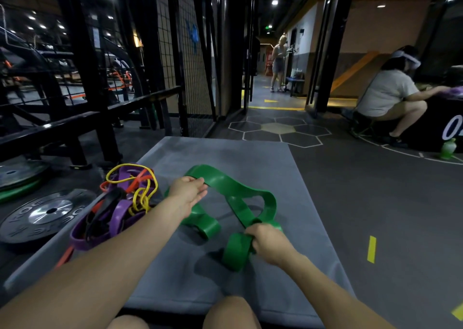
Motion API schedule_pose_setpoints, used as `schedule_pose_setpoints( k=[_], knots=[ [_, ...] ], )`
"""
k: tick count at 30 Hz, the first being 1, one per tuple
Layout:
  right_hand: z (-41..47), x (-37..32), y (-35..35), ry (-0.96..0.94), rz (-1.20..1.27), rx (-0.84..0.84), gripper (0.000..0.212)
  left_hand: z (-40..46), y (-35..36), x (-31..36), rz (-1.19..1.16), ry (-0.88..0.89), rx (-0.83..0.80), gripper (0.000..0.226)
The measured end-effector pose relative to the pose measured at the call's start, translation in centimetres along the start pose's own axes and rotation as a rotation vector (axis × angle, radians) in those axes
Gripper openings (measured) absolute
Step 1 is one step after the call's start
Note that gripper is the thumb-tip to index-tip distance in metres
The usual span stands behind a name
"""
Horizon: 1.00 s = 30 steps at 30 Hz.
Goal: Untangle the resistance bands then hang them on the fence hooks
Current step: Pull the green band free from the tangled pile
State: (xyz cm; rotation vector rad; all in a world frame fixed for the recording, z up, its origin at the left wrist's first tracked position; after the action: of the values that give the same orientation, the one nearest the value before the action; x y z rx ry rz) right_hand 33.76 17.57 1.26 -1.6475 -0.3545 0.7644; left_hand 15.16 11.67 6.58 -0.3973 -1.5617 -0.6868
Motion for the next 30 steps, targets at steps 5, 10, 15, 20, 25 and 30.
schedule_pose_setpoints(
  k=[5,10,15,20,25,30],
  knots=[
    [0.2,-1.5,-8.5,-0.019,0.236,0.262,0.041,-0.6,0.8,0.7,0.061,-0.085,-0.126,0.025],
    [-0.9,-4.0,-17.0,-0.140,0.318,0.484,0.037,-3.1,3.4,4.3,0.242,-0.129,-0.369,0.045],
    [-1.9,-6.1,-23.3,-0.260,0.330,0.653,0.034,-5.2,7.0,12.4,0.176,0.058,-0.542,0.050],
    [-3.3,-8.3,-29.5,-0.336,0.390,0.752,0.031,-6.5,9.3,20.1,0.284,0.331,-0.564,0.044],
    [-4.2,-10.4,-34.3,-0.389,0.397,0.742,0.030,-6.9,9.9,25.4,0.253,0.546,-0.513,0.037],
    [-3.1,-11.4,-34.0,-0.439,0.488,0.502,0.030,-6.5,8.4,27.5,0.244,0.625,-0.470,0.018]
  ],
)
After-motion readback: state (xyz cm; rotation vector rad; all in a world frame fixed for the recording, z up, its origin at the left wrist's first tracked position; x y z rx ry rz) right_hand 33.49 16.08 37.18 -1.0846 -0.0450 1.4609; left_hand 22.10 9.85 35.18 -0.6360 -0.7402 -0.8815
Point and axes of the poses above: each hand's wrist, its own z-axis towards the middle knuckle, its own y-axis out of the palm, x = y × z, the point moved 6 cm from there along z, towards the middle knuckle, and after that the axes turned 13 degrees about y, right-handed, at the moved point
